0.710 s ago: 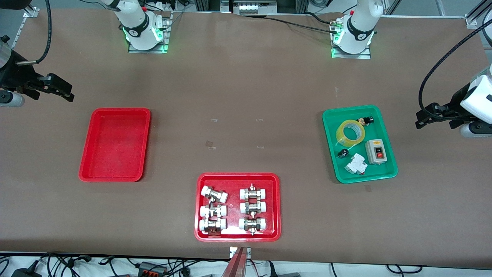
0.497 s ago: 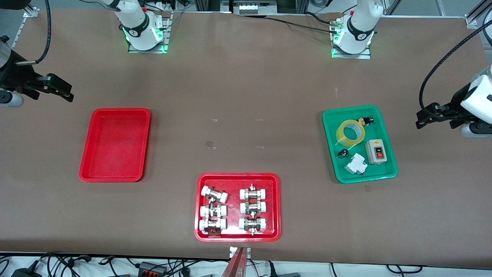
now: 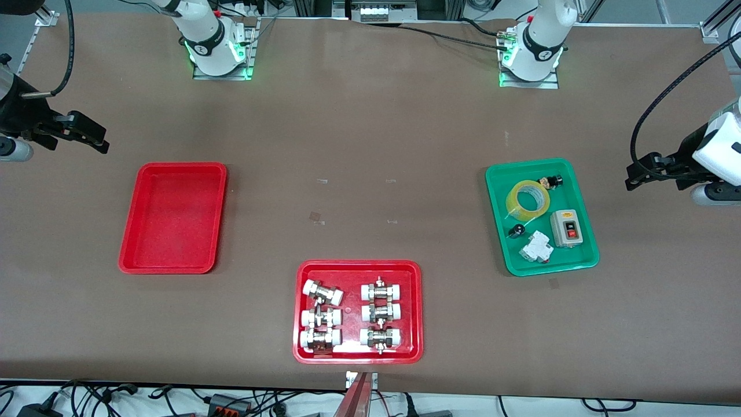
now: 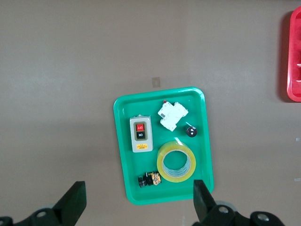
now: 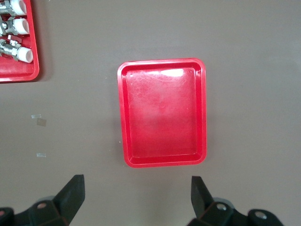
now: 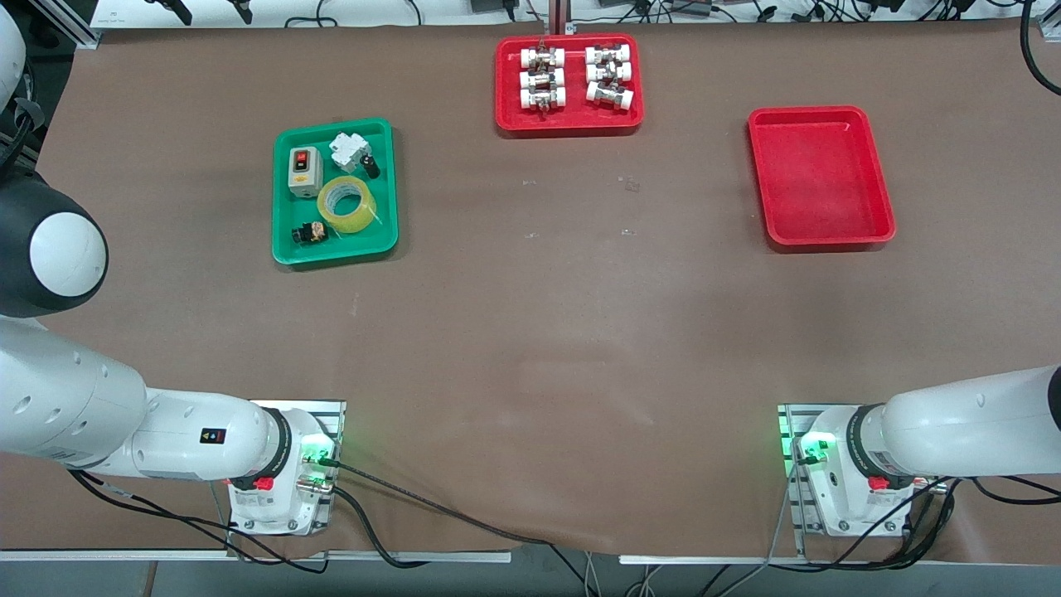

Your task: Left arm passes tape to right arm into tray

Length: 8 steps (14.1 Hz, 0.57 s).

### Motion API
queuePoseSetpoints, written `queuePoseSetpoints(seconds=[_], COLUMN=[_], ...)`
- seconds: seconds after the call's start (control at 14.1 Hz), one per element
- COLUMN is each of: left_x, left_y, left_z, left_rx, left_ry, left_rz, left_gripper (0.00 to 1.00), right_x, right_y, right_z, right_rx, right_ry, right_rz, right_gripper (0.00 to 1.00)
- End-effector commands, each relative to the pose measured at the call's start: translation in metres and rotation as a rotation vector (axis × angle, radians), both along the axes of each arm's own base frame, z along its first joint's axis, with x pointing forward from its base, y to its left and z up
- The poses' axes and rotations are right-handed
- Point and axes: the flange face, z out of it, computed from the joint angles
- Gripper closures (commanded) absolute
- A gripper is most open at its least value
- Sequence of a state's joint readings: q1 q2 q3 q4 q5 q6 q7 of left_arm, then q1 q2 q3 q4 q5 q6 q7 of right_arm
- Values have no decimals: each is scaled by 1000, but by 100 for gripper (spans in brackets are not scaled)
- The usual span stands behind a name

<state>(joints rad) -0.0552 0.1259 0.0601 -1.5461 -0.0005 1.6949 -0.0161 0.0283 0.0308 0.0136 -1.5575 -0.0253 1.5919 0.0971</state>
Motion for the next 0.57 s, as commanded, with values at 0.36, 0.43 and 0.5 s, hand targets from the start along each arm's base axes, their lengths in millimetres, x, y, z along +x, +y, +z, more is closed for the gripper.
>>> queuePoseSetpoints(seconds=[0.36, 0.43, 0.5], left_x=[9, 19, 29], left_y=[-16, -19, -27], left_z=[-59, -93, -126], left_rx=[-11, -8, -6], left_ry=[159, 209, 243], left_rz=[-34, -36, -48], left_gripper=[0, 0, 0], right_x=[-2, -2, -2], right_y=[1, 1, 1], right_z=[5, 5, 5], right_rx=[-5, -5, -5], right_ry=[-1, 0, 0], right_rz=[1, 1, 1], right_gripper=[0, 0, 0])
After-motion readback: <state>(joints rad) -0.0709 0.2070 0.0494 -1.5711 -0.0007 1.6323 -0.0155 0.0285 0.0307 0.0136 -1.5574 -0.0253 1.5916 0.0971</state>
